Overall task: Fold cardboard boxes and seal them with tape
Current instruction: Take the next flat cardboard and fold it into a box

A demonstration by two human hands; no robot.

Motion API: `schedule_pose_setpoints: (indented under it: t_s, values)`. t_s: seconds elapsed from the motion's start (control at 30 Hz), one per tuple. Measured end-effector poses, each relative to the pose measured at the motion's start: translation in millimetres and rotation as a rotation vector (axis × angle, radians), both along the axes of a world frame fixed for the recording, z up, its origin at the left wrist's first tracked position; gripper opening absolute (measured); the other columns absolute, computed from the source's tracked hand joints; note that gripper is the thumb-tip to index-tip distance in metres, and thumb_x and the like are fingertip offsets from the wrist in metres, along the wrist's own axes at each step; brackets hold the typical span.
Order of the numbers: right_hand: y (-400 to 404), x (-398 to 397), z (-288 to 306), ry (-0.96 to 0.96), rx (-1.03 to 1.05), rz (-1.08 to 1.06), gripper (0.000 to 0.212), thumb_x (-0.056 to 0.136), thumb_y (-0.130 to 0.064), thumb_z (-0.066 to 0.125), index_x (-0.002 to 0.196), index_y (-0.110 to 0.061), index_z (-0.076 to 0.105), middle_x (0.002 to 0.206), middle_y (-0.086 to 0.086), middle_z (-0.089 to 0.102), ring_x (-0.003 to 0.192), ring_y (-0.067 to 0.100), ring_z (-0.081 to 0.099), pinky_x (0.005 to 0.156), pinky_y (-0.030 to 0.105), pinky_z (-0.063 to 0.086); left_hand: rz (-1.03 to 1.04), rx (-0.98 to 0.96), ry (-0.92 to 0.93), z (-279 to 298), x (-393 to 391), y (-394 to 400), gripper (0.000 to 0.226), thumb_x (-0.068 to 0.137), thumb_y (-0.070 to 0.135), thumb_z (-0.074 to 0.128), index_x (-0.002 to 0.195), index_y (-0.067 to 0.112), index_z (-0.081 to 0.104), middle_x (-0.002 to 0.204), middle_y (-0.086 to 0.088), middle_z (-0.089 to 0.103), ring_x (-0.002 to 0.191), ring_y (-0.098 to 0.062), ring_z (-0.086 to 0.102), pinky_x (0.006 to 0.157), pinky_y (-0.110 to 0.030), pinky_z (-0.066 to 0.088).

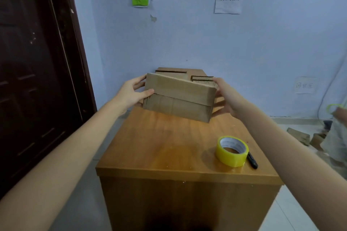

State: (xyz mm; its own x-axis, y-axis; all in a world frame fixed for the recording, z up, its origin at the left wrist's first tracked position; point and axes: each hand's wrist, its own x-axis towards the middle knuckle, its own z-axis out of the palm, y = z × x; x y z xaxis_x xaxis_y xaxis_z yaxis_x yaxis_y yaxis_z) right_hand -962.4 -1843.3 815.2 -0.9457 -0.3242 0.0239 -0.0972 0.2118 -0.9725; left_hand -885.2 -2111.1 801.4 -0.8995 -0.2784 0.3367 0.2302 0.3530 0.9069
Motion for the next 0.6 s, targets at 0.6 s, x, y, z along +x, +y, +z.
schedule_pose_setpoints:
  t_s: [0.6]
  values:
    - [-2, 1, -107, 0.198, 0.162, -0.147, 0.056, 0.089, -0.027, 0.065, 0.137, -0.014, 0.038, 0.138, 0.003, 0.045, 0.106, 0.015, 0.047, 0.085, 0.029, 0.046, -0.044, -0.125, -0.19, -141, 7, 12, 0.089, 0.084, 0.015, 0.068, 0.151, 0.017, 0.009, 0.148, -0.003, 0.033, 0.135, -0.022, 0.036, 0.109, -0.037, 0.034]
